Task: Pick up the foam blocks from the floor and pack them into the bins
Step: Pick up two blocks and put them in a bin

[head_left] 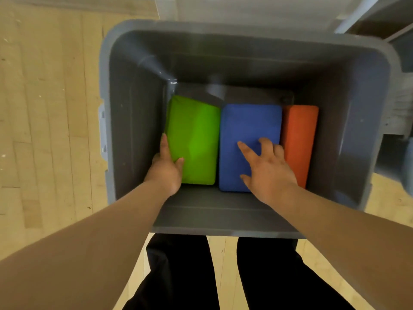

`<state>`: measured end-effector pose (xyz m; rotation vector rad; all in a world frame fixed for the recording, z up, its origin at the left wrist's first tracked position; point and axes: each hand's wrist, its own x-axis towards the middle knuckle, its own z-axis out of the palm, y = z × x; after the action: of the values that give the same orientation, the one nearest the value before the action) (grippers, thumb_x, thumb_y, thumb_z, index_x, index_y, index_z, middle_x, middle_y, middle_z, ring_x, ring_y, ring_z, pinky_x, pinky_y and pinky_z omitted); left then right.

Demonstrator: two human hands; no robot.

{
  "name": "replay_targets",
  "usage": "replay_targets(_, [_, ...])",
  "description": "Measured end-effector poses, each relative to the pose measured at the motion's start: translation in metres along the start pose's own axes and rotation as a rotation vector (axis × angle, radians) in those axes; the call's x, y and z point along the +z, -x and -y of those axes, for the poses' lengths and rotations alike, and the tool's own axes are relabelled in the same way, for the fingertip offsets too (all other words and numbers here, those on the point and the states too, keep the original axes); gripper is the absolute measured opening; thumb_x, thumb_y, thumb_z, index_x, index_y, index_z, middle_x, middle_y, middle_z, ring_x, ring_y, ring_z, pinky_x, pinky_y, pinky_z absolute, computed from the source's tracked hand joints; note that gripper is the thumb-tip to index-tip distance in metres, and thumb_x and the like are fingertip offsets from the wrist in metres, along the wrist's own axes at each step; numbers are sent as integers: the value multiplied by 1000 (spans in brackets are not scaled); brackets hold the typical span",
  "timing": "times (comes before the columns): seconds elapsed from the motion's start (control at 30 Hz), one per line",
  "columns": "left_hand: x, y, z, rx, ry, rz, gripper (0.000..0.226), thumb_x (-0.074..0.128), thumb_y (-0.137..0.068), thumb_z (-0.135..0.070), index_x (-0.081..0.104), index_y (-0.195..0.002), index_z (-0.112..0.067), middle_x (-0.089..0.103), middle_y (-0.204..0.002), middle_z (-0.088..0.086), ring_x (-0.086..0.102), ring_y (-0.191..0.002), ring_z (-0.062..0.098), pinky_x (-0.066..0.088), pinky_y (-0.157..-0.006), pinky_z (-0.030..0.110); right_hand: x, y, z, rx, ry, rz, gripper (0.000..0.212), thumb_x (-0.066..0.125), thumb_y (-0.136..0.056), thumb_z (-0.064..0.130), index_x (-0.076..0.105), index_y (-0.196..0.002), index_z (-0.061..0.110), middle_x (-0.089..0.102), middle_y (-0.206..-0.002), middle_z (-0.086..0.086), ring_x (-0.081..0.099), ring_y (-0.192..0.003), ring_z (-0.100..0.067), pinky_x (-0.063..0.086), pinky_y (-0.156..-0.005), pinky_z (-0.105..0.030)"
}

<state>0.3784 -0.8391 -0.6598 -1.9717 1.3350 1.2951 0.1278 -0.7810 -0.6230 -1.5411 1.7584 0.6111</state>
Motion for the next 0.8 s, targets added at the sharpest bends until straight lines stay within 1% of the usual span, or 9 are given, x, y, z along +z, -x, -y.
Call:
replay_targets(0.07, [7,-20,1,-65,-106,-6,92,53,-102,-46,-18,-159,-36,38,-153,19,51,-128,41,44,-107,48,5,-5,-1,7,22,-46,88,60,-96,54,1,-160,44,5,-157,-10,24,-136,-36,44,-106,-39])
replay_targets(0.13, [11,-35,-4,-89,-189,-38,94,57,-99,-44,-11,-162,-27,41,-150,21,49,-131,43,43,-108,49,6,-6,-2,6,21,-81,88,62,-94,55,4,-159,45,6,-156,-10,25,-134,-36,43,-106,-40])
replay_targets(0.2, [24,-45,-5,-90,-181,-40,99,63,-97,-39,-8,-163,-19,43,-150,22,49,-132,42,43,-108,47,10,-7,-4,-7,31,-89,88,63,-93,55,6,-159,45,8,-157,-10,26,-135,-36,43,-107,-42])
replay_targets(0.3, [42,-38,-8,-115,-167,-32,118,76,-89,-44,-13,-162,-17,37,-154,20,45,-136,41,40,-112,47,10,-6,-5,-16,46,-86,90,66,-92,54,9,-160,44,10,-158,-12,26,-135,-38,42,-107,-44])
replay_targets(0.37, [46,-17,-11,-92,-170,-28,117,74,-88,-51,-10,-163,-19,31,-156,20,42,-138,41,38,-112,47,6,-4,-3,-15,39,-50,92,68,-91,51,7,-161,43,9,-159,-13,26,-136,-39,41,-109,-45])
replay_targets(0.5, [23,56,-14,67,-241,-37,103,66,-89,-60,1,-163,-29,25,-160,11,33,-143,38,37,-112,50,-19,24,10,22,-31,54,95,68,-92,49,3,-161,41,9,-162,-11,24,-141,-39,44,-108,-48])
replay_targets(0.6, [-16,134,-11,149,-286,-70,99,62,-90,-62,2,-162,-34,24,-162,7,32,-143,35,39,-111,52,-59,71,30,47,-49,46,95,68,-90,53,6,-161,39,9,-163,-10,22,-144,-39,42,-109,-50])
replay_targets(0.73, [-101,255,-11,187,-307,-115,100,62,-89,-64,2,-162,-33,19,-166,8,26,-148,34,34,-115,51,-147,171,59,69,-77,25,95,69,-87,57,13,-161,35,11,-164,-12,23,-144,-41,38,-111,-53])
replay_targets(0.8, [-147,327,-13,244,-372,-160,98,61,-89,-66,5,-162,-32,18,-166,10,25,-148,35,32,-116,51,-193,234,70,90,-88,12,95,68,-84,62,17,-160,33,15,-164,-13,25,-144,-42,38,-112,-55])
